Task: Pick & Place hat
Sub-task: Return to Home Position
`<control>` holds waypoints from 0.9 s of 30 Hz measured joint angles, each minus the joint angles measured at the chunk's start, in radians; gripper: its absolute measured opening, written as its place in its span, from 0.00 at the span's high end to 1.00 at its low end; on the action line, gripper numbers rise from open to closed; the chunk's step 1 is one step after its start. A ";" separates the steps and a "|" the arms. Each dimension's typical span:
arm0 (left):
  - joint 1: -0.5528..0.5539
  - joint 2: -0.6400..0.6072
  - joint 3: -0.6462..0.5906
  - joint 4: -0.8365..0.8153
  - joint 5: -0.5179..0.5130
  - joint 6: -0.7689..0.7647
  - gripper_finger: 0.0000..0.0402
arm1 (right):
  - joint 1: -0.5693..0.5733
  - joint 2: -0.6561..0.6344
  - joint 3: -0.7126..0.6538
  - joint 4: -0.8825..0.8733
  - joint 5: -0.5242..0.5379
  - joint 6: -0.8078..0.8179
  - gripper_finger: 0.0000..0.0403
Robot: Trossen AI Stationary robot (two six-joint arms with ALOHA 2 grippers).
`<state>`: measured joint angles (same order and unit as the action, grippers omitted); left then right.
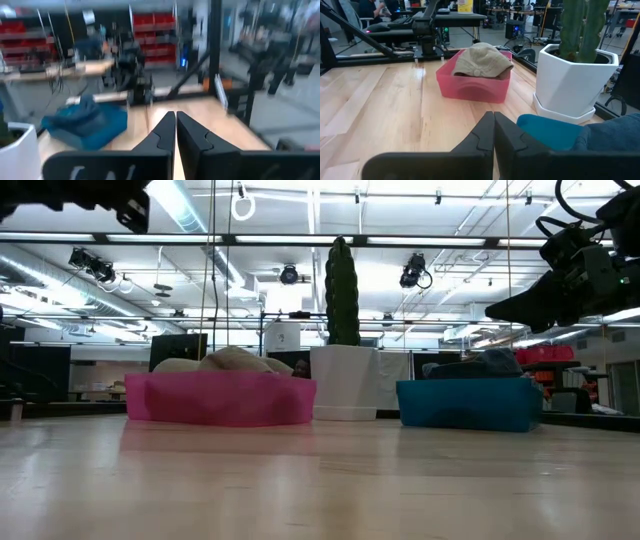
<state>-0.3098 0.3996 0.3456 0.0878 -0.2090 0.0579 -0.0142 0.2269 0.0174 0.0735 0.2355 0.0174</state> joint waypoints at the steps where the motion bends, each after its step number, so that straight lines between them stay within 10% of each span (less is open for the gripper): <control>1: 0.000 -0.029 -0.028 0.035 0.007 -0.001 0.95 | 0.000 0.000 0.000 0.000 0.000 0.000 0.98; 10: -0.002 -0.164 -0.280 0.445 0.059 -0.054 0.95 | 0.000 0.000 0.000 0.000 0.000 0.000 0.98; 20: -0.003 -0.232 -0.336 0.475 0.233 -0.022 0.95 | 0.000 0.000 0.000 0.000 0.000 0.000 0.98; 27: -0.003 -0.232 -0.336 0.278 0.074 0.048 0.95 | 0.000 0.000 0.000 0.000 0.000 0.000 0.98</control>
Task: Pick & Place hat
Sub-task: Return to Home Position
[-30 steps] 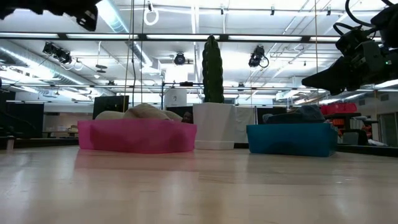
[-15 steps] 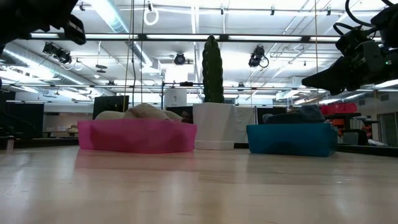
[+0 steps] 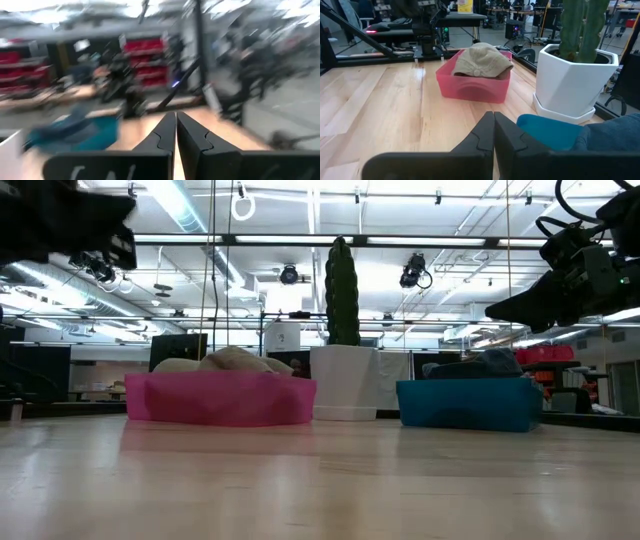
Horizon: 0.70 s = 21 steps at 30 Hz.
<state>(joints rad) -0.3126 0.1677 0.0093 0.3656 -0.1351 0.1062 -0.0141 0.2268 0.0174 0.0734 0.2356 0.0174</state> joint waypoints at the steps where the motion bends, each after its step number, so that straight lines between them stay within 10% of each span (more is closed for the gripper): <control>1: 0.000 0.000 0.000 -0.026 -0.031 0.010 0.95 | 0.000 0.000 0.000 0.000 0.000 0.000 0.98; 21: 0.002 -0.161 0.010 -0.333 -0.092 0.010 0.95 | 0.000 0.002 0.000 0.000 0.000 0.000 0.98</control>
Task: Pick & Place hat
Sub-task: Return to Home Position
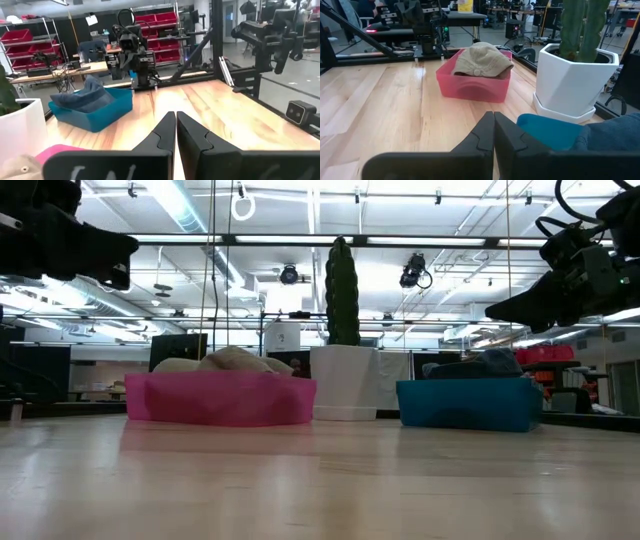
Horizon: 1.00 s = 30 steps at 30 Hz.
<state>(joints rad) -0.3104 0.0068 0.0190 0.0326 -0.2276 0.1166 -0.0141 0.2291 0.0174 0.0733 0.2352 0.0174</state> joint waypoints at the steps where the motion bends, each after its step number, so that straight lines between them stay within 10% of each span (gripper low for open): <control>1: 0.000 0.004 0.001 -0.006 -0.001 0.000 0.95 | 0.000 0.000 0.000 0.000 0.000 0.000 0.98; 30: 0.000 0.026 0.000 0.014 -0.006 -0.105 0.95 | 0.000 0.000 0.000 0.001 0.000 0.000 0.98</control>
